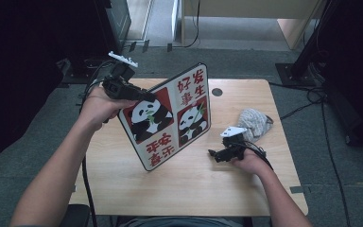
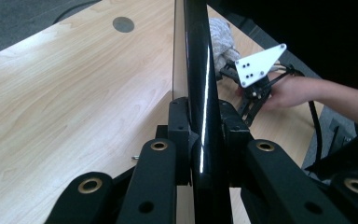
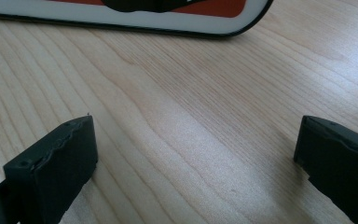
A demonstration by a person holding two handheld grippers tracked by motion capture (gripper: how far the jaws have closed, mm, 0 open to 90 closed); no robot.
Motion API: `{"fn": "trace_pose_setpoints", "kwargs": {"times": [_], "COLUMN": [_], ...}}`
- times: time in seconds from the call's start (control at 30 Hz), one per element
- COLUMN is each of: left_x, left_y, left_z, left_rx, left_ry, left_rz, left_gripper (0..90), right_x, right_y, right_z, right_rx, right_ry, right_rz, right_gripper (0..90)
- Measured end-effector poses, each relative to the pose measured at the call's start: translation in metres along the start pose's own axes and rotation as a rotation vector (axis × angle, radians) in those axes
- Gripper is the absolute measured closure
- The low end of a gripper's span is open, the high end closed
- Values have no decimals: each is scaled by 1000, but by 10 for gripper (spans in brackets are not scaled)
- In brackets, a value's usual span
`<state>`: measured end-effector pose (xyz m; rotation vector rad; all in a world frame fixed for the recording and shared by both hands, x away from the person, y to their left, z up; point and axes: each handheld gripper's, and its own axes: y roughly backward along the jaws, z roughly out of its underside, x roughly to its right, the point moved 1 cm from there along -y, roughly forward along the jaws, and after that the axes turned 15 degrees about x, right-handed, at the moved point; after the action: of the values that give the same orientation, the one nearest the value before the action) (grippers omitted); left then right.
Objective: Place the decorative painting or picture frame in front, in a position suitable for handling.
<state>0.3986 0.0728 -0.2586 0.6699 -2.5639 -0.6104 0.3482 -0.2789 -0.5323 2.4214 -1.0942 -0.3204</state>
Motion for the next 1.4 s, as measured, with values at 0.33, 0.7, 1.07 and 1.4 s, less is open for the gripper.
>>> {"fn": "trace_pose_setpoints", "kwargs": {"times": [0.33,0.7,1.07,1.4], "left_x": [-4,-10,-19,-23], "left_y": [-4,-4,-4,-3], "left_z": [0,0,2,2], "left_rx": [5,-11,-14,-13], "left_ry": [26,53,89,83], "left_rz": [-18,-10,10,-37], "left_gripper": [792,675,536,418], "right_x": [0,-1,-1,-1], "right_y": [0,0,0,0], "right_z": [0,0,0,0], "right_rx": [-1,-2,-2,-2], "right_ry": [-3,-3,-3,-3], "right_rz": [1,1,2,2], "right_gripper": [0,0,0,0]}}
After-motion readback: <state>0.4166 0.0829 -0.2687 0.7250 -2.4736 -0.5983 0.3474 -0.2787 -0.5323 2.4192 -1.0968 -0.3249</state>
